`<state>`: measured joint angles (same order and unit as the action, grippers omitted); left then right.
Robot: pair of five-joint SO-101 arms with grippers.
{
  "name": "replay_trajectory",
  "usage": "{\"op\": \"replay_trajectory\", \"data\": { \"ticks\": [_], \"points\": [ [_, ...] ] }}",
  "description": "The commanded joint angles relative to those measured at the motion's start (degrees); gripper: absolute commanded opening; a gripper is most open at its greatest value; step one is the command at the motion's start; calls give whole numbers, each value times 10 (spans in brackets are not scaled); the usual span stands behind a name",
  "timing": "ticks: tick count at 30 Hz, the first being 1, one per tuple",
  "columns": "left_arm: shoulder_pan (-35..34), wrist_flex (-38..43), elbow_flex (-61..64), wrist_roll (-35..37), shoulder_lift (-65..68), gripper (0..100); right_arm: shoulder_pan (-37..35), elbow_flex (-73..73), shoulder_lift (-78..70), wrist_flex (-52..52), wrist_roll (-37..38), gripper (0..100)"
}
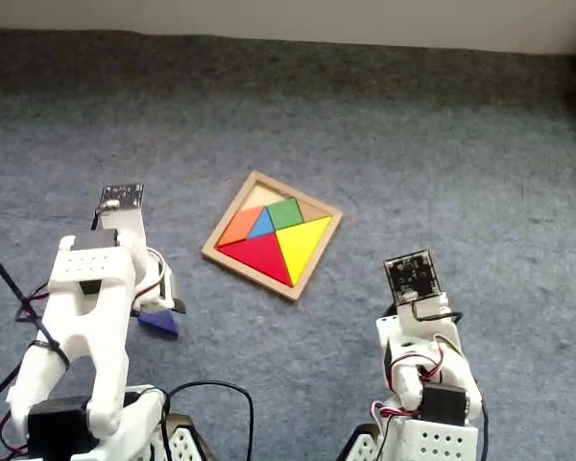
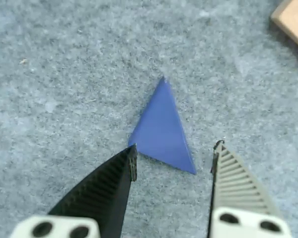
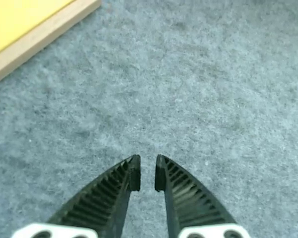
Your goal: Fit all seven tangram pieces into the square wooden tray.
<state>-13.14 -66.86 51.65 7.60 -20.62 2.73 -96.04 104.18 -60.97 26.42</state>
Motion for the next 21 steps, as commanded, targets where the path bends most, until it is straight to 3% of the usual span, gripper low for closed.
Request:
{"op": "replay_trajectory", "data": {
  "ticks": [1, 5, 21],
  "points": [
    [-9, 55, 26, 8, -15, 249, 5, -73, 7, 12, -2, 67],
    [-10, 95, 53, 9, -15, 248, 5, -73, 7, 12, -2, 67],
    [-44, 62, 34, 6, -20, 248, 6, -73, 7, 12, -2, 67]
  ]
}}
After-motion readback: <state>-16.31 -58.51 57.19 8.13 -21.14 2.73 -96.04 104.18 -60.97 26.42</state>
